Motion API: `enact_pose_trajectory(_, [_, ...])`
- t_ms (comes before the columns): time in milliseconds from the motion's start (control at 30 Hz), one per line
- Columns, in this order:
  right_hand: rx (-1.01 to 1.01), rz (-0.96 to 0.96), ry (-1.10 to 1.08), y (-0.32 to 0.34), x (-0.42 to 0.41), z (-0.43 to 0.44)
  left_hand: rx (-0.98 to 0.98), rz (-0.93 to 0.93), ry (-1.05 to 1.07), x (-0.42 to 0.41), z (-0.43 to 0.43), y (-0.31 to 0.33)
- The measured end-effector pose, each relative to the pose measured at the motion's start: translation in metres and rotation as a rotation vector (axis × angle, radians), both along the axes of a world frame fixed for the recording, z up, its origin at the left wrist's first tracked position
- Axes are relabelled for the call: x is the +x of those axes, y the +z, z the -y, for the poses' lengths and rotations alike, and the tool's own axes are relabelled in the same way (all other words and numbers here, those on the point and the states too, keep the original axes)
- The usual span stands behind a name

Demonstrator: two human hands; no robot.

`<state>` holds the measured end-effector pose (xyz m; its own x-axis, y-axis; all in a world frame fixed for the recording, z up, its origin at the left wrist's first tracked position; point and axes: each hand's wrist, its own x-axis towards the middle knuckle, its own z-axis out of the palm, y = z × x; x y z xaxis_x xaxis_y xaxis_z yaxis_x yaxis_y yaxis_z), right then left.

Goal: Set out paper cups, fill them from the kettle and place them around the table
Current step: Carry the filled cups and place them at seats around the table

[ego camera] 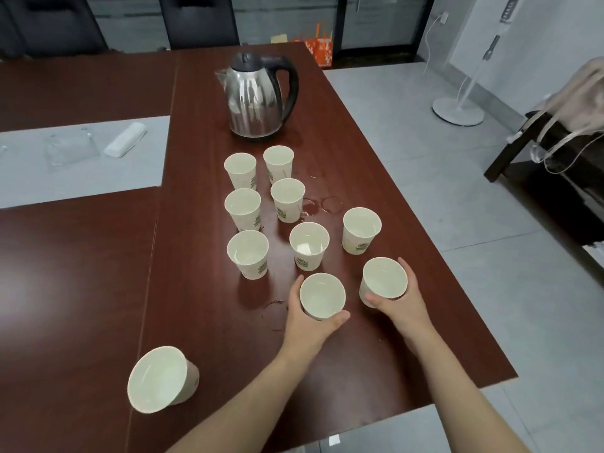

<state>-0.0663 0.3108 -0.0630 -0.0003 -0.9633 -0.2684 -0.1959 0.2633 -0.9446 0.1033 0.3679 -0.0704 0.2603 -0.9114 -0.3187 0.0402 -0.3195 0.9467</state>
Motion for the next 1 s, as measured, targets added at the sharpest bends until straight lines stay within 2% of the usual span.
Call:
enact_pose_trajectory(367, [-0.175, 0.002, -0.073, -0.021, 0.006, 0.01, -0.076, 0.063, 0.011, -0.005, 0.014, -0.014])
enact_pose_trajectory(567, [-0.189, 0.019, -0.085, -0.025, 0.007, 0.014, -0.111, 0.081, -0.039, -0.005, 0.017, -0.017])
enact_pose_trajectory(1000, [-0.215, 0.065, -0.087, -0.031, 0.005, 0.015, -0.144, 0.047, -0.006, -0.003, 0.02, -0.019])
